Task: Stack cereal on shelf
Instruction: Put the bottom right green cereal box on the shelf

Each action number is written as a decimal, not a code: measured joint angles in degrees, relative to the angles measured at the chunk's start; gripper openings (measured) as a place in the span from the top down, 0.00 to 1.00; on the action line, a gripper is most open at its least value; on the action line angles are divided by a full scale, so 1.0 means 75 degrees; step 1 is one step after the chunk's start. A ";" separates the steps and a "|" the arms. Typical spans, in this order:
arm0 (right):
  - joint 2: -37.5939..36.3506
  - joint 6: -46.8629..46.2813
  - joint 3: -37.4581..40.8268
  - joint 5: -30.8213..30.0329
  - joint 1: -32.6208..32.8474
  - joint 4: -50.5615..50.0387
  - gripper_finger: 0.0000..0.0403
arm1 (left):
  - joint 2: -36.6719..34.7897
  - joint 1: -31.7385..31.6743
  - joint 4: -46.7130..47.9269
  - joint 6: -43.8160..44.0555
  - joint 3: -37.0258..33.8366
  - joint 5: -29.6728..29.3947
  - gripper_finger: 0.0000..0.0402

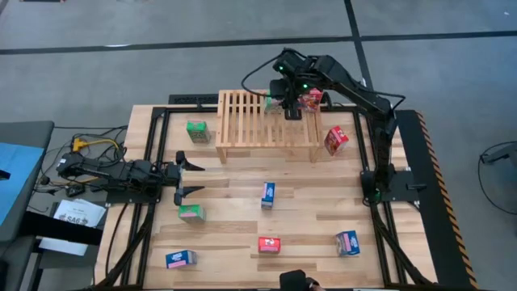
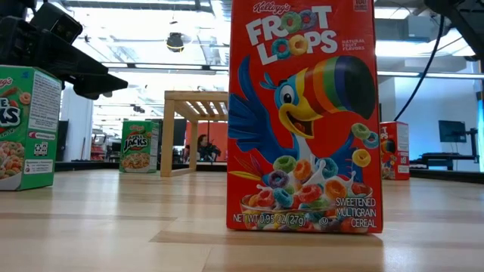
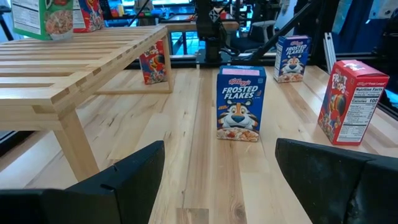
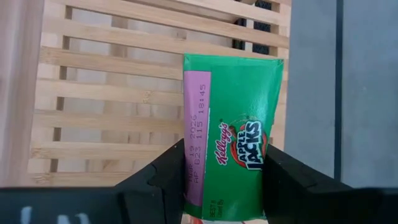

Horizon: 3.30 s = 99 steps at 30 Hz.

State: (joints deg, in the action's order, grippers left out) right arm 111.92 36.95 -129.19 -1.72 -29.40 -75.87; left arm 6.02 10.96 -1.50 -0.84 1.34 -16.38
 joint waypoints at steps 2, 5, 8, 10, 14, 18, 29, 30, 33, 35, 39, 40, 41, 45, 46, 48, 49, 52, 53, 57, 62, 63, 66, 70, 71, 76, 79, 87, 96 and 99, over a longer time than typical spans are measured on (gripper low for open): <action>-0.0003 0.0000 -0.0002 0.0004 0.0008 0.0050 0.53 | 0.0000 0.0000 0.0000 0.0000 0.0000 0.0000 0.26; -0.0003 -0.0026 -0.0001 0.0022 0.0008 0.0041 0.53 | 0.0000 0.0000 0.0000 0.0000 0.0000 0.0000 0.26; -0.0003 -0.0062 -0.0003 0.0039 -0.0007 -0.0007 0.50 | 0.0000 0.0000 0.0000 0.0000 0.0000 0.0000 0.26; -0.0003 -0.0062 -0.0003 0.0039 -0.0007 0.0022 0.47 | 0.0000 0.0000 0.0000 0.0000 0.0000 -0.0003 0.26; -0.0003 -0.0059 -0.0003 0.0030 -0.0007 0.0223 0.42 | 0.0000 0.0000 0.0000 0.0000 -0.0001 -0.0003 0.26; -0.0003 -0.0003 -0.0003 0.0025 -0.0049 0.0294 0.40 | 0.0000 0.0000 0.0000 0.0000 0.0000 -0.0005 0.26; -0.0003 0.0023 -0.0003 -0.0013 -0.0248 0.0442 0.40 | 0.0000 0.0000 0.0000 0.0000 -0.0002 -0.0007 0.26; -0.0003 0.0025 -0.0003 -0.0013 -0.0260 0.0442 0.40 | 0.0000 0.0000 0.0000 0.0000 -0.0002 -0.0009 0.26; -0.0003 0.0073 -0.0003 -0.0022 -0.0281 0.0493 0.40 | 0.0000 0.0000 0.0000 0.0000 0.0000 -0.0006 0.26; -0.0009 0.0078 -0.0003 -0.0025 -0.0278 0.0564 0.40 | 0.0000 0.0000 0.0000 0.0000 0.0000 -0.0008 0.26; -0.0038 0.0078 -0.0009 -0.0012 -0.0297 0.0573 0.40 | 0.0000 0.0000 0.0000 0.0000 -0.0001 -0.0006 0.26; -0.0038 0.0078 -0.0009 -0.0013 -0.0301 0.0564 0.40 | 0.0000 0.0000 0.0000 0.0000 0.0000 -0.0006 0.26; -0.0038 0.0078 -0.0009 -0.0010 -0.0301 0.0554 0.40 | 0.0000 0.0000 0.0000 0.0000 0.0000 -0.0006 0.26; -0.0038 0.0078 -0.0009 0.0024 -0.0304 0.0553 0.40 | 0.0000 0.0000 0.0000 0.0000 0.0000 -0.0006 0.26; -0.0038 0.0078 -0.0009 0.0033 -0.0302 0.0553 0.40 | 0.0000 0.0000 0.0000 0.0000 -0.0002 -0.0006 0.26; -0.0038 0.0078 -0.0009 0.0047 -0.0304 0.0550 0.40 | 0.0000 0.0000 0.0000 0.0000 0.0000 -0.0008 0.26; -0.0038 0.0078 -0.0009 0.0055 -0.0304 0.0550 0.40 | 0.0000 0.0000 0.0000 0.0000 -0.0003 -0.0006 0.26; -0.0038 0.0078 -0.0009 0.0071 -0.0304 0.0553 0.40 | 0.0000 0.0000 0.0001 0.0000 -0.0001 -0.0008 0.26; -0.0038 0.0078 -0.0009 0.0073 -0.0304 0.0558 0.40 | 0.0000 0.0000 0.0000 0.0000 0.0000 -0.0006 0.26; -0.0038 0.0054 -0.0009 0.0205 -0.0317 0.0635 0.40 | 0.0000 0.0000 0.0000 0.0000 0.0000 -0.0006 0.26; -0.0032 -0.0275 -0.0009 0.0306 -0.0451 0.0525 0.40 | 0.0000 0.0000 0.0000 0.0000 0.0000 -0.0006 0.26; -0.0029 -0.0332 -0.0009 0.0333 -0.0473 0.0489 0.40 | 0.0000 0.0000 0.0000 0.0000 0.0000 -0.0006 0.26; -0.0023 -0.0454 -0.0009 0.0379 -0.0530 0.0381 0.40 | 0.0000 0.0000 0.0000 0.0000 0.0000 -0.0006 0.26; -0.0017 -0.0588 -0.0009 0.0383 -0.0514 0.0338 0.40 | 0.0000 0.0000 0.0000 0.0000 0.0000 -0.0006 0.26; -0.0015 -0.0639 -0.0009 0.0386 -0.0511 0.0316 0.41 | 0.0000 0.0000 0.0000 0.0000 0.0000 -0.0006 0.26; -0.0015 -0.0754 -0.0009 0.0389 -0.0554 0.0166 0.44 | 0.0000 0.0000 0.0000 0.0000 -0.0001 -0.0006 0.26; -0.0015 -0.0760 -0.0009 0.0386 -0.0552 0.0171 0.46 | 0.0000 0.0000 0.0000 0.0000 0.0000 -0.0006 0.26; -0.0009 -0.0878 -0.0009 0.0395 -0.0549 0.0319 0.47 | 0.0000 0.0000 0.0000 0.0000 -0.0001 -0.0006 0.26; -0.0009 -0.0910 -0.0009 0.0632 -0.0529 0.0698 0.47 | 0.0000 0.0000 0.0000 0.0000 -0.0002 -0.0006 0.26; -0.0009 -0.0892 -0.0009 0.0850 -0.0529 0.0805 0.47 | -0.0001 0.0000 0.0000 0.0000 -0.0002 -0.0006 0.26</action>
State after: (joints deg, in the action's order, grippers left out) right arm 111.85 30.26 -129.25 4.65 -33.36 -69.83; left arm 6.01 10.96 -1.50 -0.84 1.33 -16.43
